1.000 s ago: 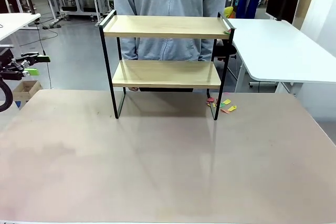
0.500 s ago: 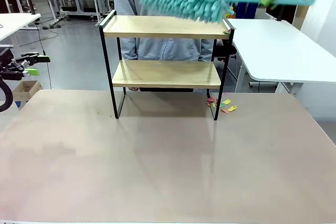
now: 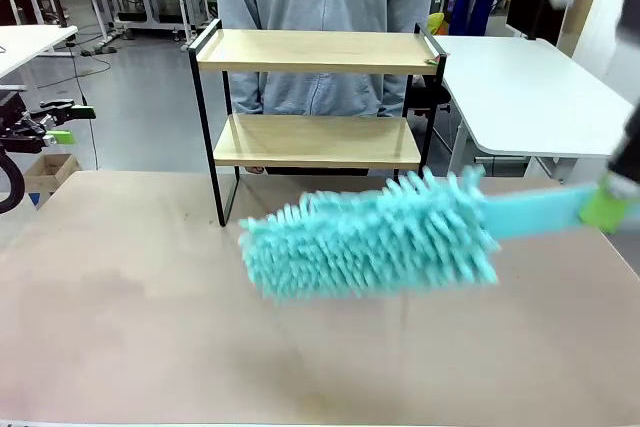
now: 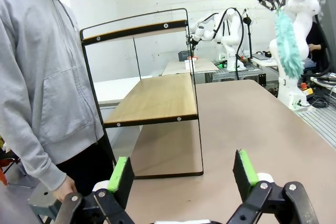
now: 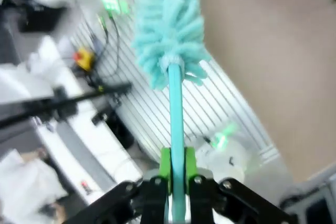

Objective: Clean the shelf.
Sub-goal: Clean the specific section of the Shelf indicated by the human with the Duster, then hand the Duster back to the human.

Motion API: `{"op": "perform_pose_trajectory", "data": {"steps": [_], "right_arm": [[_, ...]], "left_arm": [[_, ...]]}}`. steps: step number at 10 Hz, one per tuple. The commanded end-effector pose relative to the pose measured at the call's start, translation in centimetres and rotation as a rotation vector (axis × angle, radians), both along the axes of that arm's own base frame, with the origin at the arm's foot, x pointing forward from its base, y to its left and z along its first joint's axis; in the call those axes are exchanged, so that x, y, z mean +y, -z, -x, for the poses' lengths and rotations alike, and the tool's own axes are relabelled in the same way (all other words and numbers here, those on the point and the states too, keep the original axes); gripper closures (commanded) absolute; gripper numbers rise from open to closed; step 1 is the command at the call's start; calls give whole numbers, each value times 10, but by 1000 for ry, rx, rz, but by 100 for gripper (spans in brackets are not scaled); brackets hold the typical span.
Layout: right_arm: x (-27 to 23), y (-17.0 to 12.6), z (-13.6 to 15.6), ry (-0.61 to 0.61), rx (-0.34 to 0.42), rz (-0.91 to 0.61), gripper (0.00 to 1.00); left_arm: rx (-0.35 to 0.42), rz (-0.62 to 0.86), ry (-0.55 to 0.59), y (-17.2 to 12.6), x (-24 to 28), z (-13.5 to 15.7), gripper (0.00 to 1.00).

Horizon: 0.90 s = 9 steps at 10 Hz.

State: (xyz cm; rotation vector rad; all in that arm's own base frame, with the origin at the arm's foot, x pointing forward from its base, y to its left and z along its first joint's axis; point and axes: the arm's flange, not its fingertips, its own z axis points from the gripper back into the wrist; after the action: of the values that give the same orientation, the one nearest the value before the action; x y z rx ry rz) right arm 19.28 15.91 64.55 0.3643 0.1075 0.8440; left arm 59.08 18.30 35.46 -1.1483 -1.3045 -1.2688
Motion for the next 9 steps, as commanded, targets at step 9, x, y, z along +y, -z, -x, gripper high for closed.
{"op": "perform_pose_trajectory", "data": {"steps": [9], "right_arm": [[-19,62,3,-205,50,87,87]], "left_arm": [[-12,-7,3,-1,-1,3,0]]}}
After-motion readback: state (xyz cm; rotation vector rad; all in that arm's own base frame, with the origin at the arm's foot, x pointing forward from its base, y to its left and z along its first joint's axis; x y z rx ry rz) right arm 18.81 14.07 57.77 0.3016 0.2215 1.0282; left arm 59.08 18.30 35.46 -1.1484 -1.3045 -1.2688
